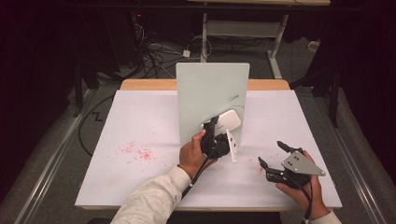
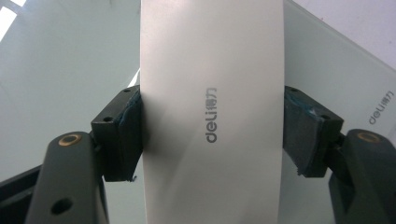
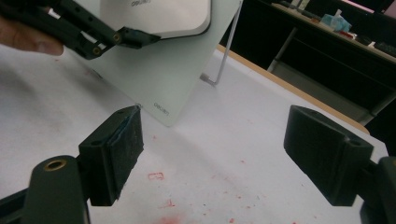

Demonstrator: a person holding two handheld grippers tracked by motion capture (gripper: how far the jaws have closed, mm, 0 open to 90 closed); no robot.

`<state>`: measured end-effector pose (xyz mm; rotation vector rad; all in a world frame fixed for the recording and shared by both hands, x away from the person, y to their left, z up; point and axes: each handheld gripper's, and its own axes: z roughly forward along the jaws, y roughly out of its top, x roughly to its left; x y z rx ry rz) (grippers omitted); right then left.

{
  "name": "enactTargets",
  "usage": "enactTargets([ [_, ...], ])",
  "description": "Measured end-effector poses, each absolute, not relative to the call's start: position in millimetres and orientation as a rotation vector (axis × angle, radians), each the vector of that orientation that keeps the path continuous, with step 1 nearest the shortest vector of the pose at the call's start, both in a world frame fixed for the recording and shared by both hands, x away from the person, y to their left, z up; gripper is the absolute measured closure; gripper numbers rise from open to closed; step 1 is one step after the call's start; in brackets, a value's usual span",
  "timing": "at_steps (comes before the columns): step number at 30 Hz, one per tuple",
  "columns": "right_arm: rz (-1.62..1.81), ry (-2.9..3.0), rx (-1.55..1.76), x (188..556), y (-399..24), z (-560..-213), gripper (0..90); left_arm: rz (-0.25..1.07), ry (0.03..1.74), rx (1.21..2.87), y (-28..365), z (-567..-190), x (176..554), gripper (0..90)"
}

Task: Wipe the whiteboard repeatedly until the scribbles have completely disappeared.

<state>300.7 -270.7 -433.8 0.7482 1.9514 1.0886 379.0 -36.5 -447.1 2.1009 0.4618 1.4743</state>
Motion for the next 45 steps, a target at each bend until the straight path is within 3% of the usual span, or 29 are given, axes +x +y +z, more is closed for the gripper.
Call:
enactTargets([
  [14,1.086,1.979,0.732,300.3,-268.4,-435.1,20.0,1.457,0.546,2.022,-39.3,-391.7,400.2,29.0],
  [30,1.097,1.965,0.737,299.5,-272.1,-433.4,20.1,1.518,0.410,2.130,-62.1,-436.4,383.4,29.1],
  [45,1.109,1.933,0.737,298.5,-274.4,-432.6,20.6,1.505,0.493,2.072,-55.6,-384.8,403.3,29.0],
])
